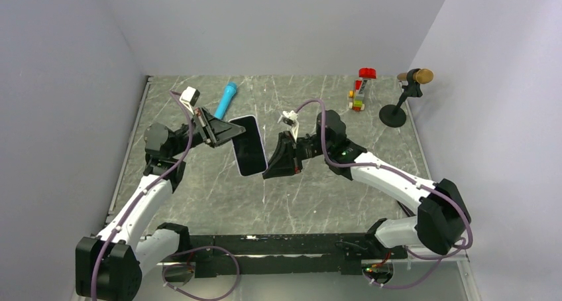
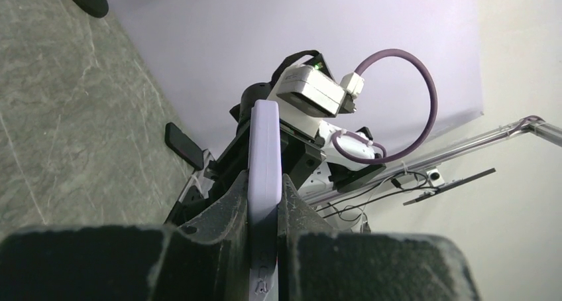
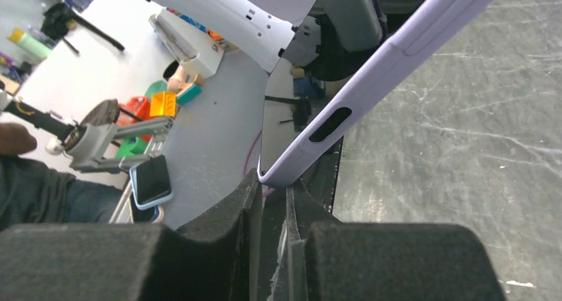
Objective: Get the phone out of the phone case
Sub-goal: Remove the phone case from the phone.
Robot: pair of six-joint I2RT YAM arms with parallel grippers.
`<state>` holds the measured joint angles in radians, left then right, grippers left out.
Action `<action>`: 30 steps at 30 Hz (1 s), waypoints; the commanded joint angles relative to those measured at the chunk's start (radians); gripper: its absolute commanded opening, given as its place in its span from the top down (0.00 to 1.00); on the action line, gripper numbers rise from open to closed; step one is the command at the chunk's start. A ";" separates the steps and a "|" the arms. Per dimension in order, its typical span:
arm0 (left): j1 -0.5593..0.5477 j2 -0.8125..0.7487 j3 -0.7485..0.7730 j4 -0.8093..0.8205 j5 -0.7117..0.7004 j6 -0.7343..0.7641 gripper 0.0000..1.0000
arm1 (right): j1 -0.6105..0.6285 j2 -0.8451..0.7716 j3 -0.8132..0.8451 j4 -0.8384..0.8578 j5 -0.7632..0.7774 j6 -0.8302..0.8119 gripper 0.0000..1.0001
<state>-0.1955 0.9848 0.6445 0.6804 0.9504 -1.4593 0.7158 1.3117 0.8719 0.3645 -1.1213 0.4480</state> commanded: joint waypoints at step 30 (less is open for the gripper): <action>-0.041 0.025 -0.037 0.296 -0.041 -0.187 1.00 | 0.041 -0.077 0.066 -0.409 0.445 -0.109 0.54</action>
<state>-0.2340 1.0569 0.5812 0.9443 0.9096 -1.6341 0.7563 1.2602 0.9638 -0.1303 -0.5747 0.2405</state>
